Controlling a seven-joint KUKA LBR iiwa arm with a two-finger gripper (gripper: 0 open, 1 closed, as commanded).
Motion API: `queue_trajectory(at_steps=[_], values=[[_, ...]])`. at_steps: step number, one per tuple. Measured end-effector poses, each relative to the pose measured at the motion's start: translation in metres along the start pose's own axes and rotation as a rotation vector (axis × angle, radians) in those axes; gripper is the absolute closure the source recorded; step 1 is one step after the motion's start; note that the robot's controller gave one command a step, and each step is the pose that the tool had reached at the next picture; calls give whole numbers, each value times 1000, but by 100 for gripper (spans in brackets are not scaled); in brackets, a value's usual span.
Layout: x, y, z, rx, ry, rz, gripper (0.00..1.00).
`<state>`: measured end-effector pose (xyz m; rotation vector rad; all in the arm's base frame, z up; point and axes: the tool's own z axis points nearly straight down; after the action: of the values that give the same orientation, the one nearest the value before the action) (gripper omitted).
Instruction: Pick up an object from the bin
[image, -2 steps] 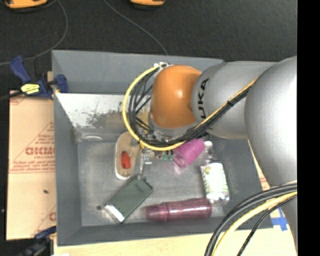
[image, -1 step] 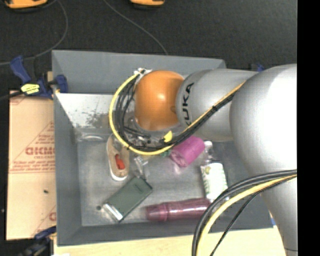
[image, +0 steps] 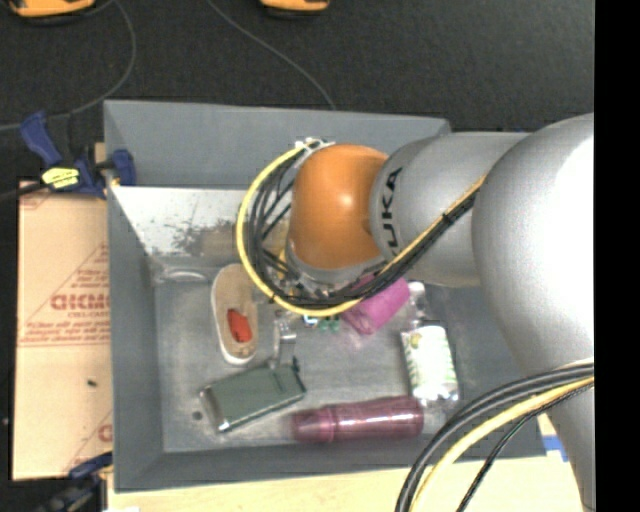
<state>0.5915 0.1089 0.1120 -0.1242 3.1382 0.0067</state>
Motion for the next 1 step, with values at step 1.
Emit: queue_trajectory(at_steps=[1], values=[[-2,-3,1,3,-4,-139,0]])
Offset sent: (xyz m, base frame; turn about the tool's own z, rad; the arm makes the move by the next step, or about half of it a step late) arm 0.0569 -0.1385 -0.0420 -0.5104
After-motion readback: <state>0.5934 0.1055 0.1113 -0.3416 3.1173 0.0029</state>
